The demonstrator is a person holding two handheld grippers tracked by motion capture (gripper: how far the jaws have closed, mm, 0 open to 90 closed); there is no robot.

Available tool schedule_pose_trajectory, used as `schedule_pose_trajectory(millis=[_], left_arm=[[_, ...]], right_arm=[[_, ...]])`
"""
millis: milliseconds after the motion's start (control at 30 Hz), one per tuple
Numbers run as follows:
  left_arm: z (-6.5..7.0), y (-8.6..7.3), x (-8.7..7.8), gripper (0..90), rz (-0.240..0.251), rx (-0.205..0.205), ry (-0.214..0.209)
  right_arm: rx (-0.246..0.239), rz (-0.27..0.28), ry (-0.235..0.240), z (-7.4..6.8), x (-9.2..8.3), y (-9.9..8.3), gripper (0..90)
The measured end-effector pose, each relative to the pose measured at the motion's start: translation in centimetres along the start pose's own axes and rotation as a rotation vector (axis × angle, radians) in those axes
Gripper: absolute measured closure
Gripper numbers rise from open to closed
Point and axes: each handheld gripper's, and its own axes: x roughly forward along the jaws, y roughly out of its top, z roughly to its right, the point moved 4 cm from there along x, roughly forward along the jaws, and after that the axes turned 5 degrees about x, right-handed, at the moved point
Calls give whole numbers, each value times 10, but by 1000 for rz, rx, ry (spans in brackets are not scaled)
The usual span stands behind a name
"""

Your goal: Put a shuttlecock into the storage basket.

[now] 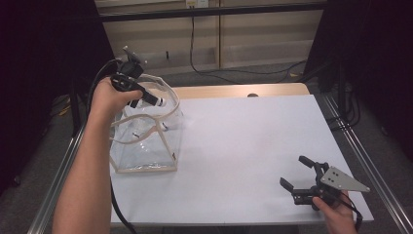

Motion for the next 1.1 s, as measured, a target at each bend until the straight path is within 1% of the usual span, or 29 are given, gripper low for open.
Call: schedule_pose_trajectory(millis=[167,233,300,433,533,567,733,800,833,867,933,1033,1100], left_arm=[[-3,-3,3,867,-3,-10,4],[-4,-4,5,867,-10,-6,4],[-5,-5,7,867,-10,-8,4],[-7,-6,10,867,-12,-10,2],[-8,-8,11,855,-8,-16,6],[-9,-8,11,837,-9,-14,15],[-11,-11,10,831,-8,-18,11],[-10,-11,9,830,-9,-20,6],[-10,-11,8,820,-4,-21,7],[-9,-12,8,810,-6,-14,2],[-7,-11,7,778,5,-21,-1],[-3,-10,5,729,17,-19,-15],[0,-10,3,721,23,-10,-31]], right_arm=[[2,0,-2,0,0,0,10],[1,2,0,0,0,0,10],[-6,0,0,0,0,0,10],[-4,1,-1,0,0,0,10],[-7,-1,-1,1,0,0,10],[-9,-2,0,1,0,0,10],[-10,-2,0,1,0,0,10],[-10,-3,0,1,0,0,10],[-10,-4,-1,1,0,0,10],[-10,-4,-2,0,0,0,10],[-6,-4,-1,0,0,0,10],[-7,-4,-2,0,1,0,10],[-7,-3,0,0,1,0,10]])
